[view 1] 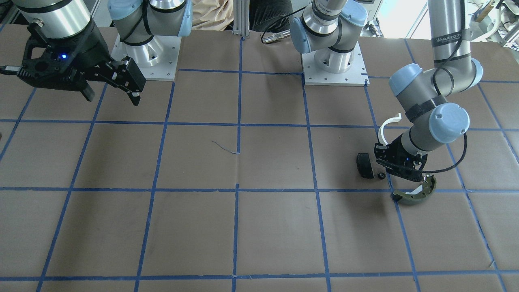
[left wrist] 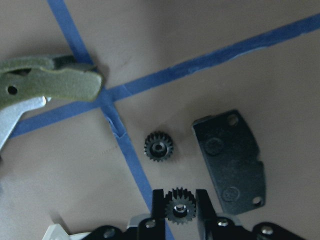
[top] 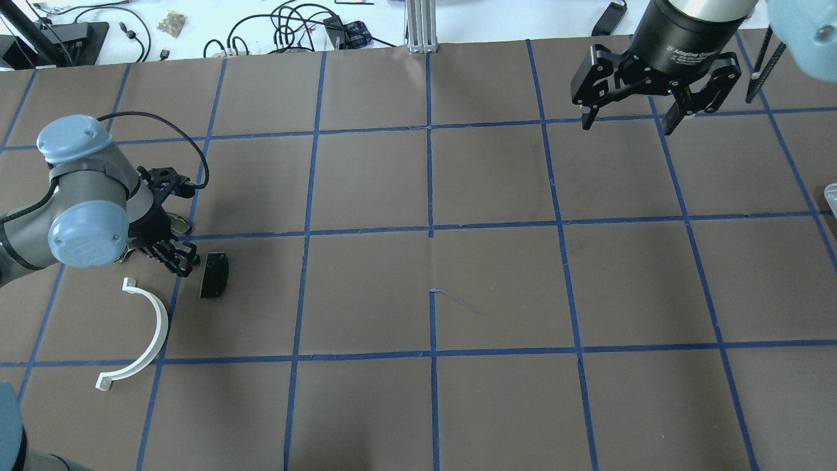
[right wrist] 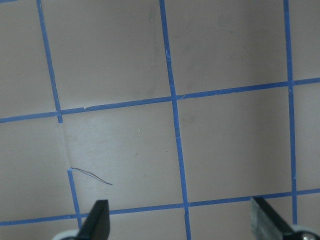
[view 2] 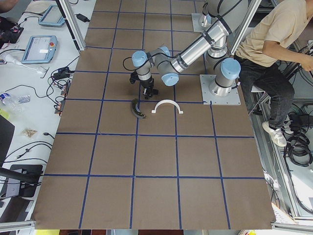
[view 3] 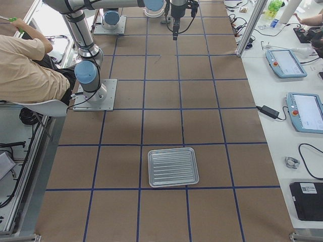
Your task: Place bearing gear from tray to pile
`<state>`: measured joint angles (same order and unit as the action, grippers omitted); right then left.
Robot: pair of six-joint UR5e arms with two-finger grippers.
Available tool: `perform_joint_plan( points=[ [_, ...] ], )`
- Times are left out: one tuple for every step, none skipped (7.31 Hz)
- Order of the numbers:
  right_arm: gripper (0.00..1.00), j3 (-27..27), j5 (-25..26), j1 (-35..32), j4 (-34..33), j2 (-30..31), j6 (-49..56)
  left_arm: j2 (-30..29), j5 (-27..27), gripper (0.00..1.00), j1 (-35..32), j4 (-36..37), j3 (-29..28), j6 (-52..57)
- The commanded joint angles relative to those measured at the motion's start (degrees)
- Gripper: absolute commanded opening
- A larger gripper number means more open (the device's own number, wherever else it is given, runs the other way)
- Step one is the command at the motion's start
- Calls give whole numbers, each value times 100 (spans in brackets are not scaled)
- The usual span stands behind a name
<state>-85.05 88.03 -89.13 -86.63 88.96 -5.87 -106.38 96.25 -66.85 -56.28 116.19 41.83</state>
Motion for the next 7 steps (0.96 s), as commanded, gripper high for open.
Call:
perform_joint_plan(
  points=[
    [100,-3,4,-8,5,-1,7,-102,-71,41,146,205,132,62],
    [100,-3,-5,-16,-3,7,-2,11,-167,99,155,109,123,-77],
    [100,-3,-5,-8,-3,7,-2,64,-168,100,111,108,114,-157],
    [100,-3,-5,-16,-3,16,-2,160,-185,100,7,-48,27,-332],
    [100,-3,-5,-16,-3,8,-2,335,-551,100,-151,-711,-235,-482],
    [100,-3,-5,-16,-3,7,-11,485,-650,100,-422,-1536,-803,-1040],
    [100,-12,4,-16,49,16,-20,626,-643,100,-904,-2545,-1505,-1637]
  ],
)
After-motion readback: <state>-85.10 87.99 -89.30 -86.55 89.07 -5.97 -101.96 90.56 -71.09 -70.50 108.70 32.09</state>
